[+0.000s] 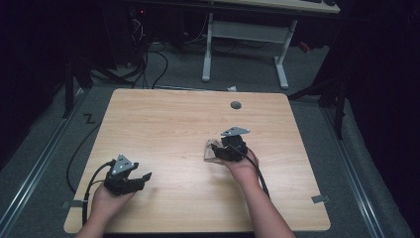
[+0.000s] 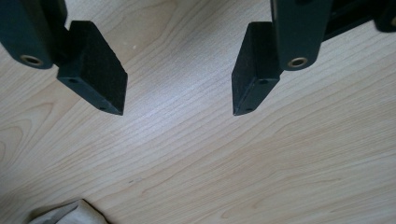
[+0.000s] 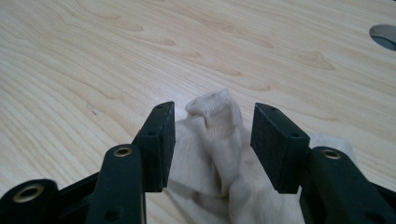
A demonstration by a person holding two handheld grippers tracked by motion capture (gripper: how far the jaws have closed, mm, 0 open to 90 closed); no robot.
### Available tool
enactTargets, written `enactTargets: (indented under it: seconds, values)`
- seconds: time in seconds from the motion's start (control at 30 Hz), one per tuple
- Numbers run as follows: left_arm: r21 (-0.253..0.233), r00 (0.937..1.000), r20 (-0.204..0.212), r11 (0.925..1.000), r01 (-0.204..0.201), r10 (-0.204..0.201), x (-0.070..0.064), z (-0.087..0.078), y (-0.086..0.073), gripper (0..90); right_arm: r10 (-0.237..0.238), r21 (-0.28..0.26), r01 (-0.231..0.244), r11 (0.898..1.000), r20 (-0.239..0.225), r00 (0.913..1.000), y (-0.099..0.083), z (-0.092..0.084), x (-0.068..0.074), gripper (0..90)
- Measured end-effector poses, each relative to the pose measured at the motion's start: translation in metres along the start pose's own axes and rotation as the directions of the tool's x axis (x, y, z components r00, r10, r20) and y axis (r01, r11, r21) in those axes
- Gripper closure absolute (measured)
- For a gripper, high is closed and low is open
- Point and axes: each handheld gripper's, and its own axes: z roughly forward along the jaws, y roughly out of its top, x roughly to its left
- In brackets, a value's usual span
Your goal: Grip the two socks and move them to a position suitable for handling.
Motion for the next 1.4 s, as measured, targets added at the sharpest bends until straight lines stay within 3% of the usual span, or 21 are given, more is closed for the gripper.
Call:
enactTargets:
  seconds: [0.3,0.6,0.77,0.9,1.07,1.4]
  values:
    - [-0.003,1.0,-0.001,1.0,0.003,-0.003,0.003,-0.002,0.0,36.2,0.025,0.048,-0.025,0.999,0.001,0.9997,0.006,0.019,-0.006,51.3]
    - [0.007,1.0,0.005,1.0,-0.002,0.002,0.001,0.001,-0.001,35.8,0.01,0.085,-0.009,0.996,-0.011,0.9999,-0.001,0.028,-0.005,56.0]
    - [0.01,0.9999,0.007,0.9999,-0.008,0.008,0.001,0.001,-0.002,35.8,-0.007,0.054,0.007,0.999,-0.01,0.9999,-0.002,0.023,-0.001,78.7]
    - [0.0,0.9999,0.006,0.9999,-0.013,0.013,0.001,0.001,-0.002,36.0,-0.025,0.037,0.025,0.999,-0.007,0.9997,-0.005,0.017,0.005,86.1]
    - [-0.029,0.9998,0.005,0.9994,-0.018,0.019,0.0,-0.001,-0.001,36.5,-0.017,-0.001,0.017,1.0,-0.013,0.9998,-0.013,0.009,0.01,87.2]
    - [-0.034,0.9997,-0.005,0.9991,-0.024,0.024,-0.003,-0.001,-0.004,36.3,-0.021,-0.111,0.017,0.994,-0.031,0.9993,-0.022,-0.013,0.018,87.3]
